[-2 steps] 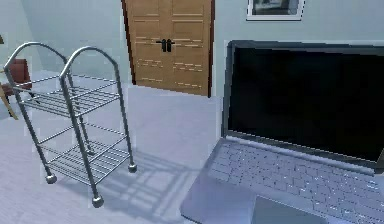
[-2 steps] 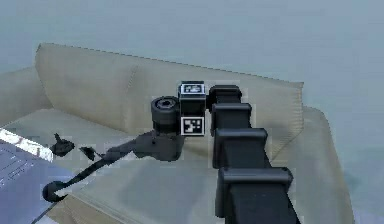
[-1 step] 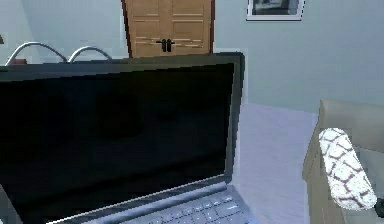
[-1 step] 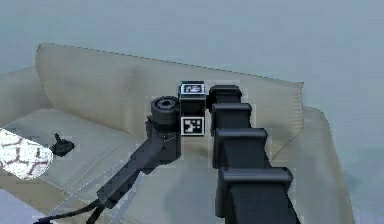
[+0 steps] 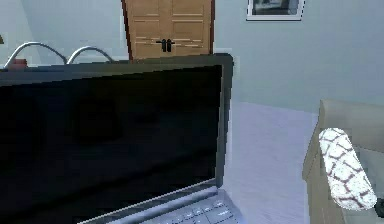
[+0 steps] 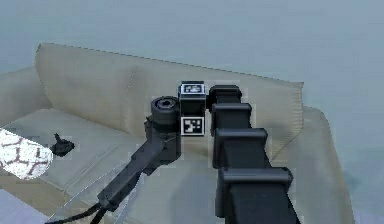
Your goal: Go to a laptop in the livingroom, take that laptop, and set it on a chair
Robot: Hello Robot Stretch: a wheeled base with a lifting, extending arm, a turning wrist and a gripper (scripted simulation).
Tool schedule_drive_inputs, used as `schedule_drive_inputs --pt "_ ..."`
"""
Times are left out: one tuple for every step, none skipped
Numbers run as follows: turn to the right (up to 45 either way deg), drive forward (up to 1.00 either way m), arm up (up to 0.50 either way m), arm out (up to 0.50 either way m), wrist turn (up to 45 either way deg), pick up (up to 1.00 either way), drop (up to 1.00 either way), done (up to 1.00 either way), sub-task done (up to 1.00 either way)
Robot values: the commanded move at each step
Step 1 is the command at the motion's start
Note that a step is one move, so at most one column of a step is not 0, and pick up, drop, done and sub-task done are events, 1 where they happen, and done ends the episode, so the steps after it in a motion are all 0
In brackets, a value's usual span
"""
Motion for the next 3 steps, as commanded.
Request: schedule_drive_inputs --pt "0.0 0.0 0.0 -0.14 0.0 0.0 0.0 0.0 0.0" --pt "-45.0 0.0 0.0 0.0 0.0 0.0 0.0 0.0 0.0" --pt "-39.0 0.0 0.0 0.0 0.0 0.0 0.0 0.0 0.0"
